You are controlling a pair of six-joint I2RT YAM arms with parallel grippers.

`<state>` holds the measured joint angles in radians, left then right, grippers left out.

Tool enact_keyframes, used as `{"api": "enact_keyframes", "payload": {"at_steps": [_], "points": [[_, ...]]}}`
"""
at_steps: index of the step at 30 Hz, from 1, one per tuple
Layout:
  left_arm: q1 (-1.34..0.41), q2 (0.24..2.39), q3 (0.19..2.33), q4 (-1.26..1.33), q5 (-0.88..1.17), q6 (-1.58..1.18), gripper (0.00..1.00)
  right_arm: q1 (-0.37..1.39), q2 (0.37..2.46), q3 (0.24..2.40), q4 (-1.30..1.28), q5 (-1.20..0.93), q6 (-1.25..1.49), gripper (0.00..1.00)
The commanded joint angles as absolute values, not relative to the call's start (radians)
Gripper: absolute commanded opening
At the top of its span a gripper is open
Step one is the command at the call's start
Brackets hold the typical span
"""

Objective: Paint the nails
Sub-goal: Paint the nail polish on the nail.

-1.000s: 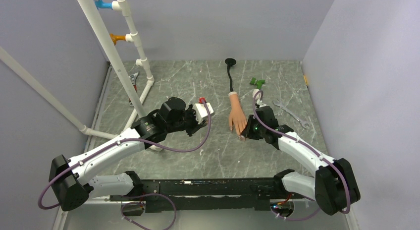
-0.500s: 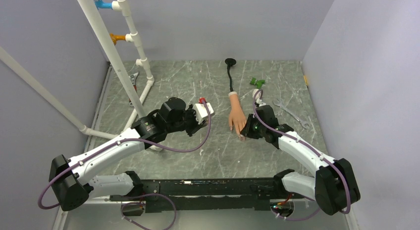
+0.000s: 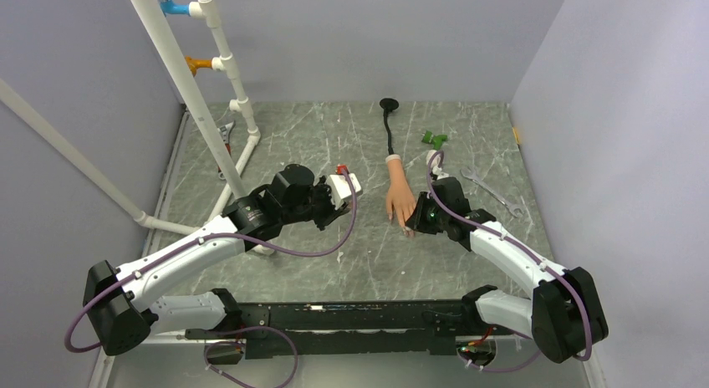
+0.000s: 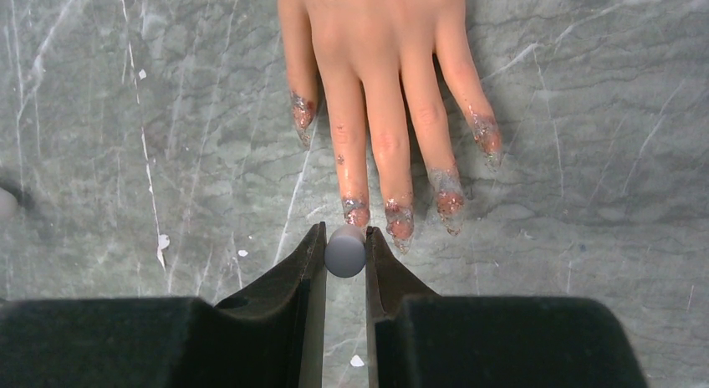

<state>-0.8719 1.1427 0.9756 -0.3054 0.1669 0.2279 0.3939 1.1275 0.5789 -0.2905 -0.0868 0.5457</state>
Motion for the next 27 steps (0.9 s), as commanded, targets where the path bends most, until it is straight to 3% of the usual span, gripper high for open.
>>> {"api": "enact_keyframes", "payload": {"at_steps": [1,27], "points": [[-0.878,1.141,1.016,-0.282,0.161,0.244,0.0,0.391,1.14,0.63,-0.275,-0.075,0.54,0.0],[-0.877,1.13,1.016,-0.284,0.157,0.247,0.0,0.39,1.154,0.639,-0.288,-0.031,0.536,0.0]]}}
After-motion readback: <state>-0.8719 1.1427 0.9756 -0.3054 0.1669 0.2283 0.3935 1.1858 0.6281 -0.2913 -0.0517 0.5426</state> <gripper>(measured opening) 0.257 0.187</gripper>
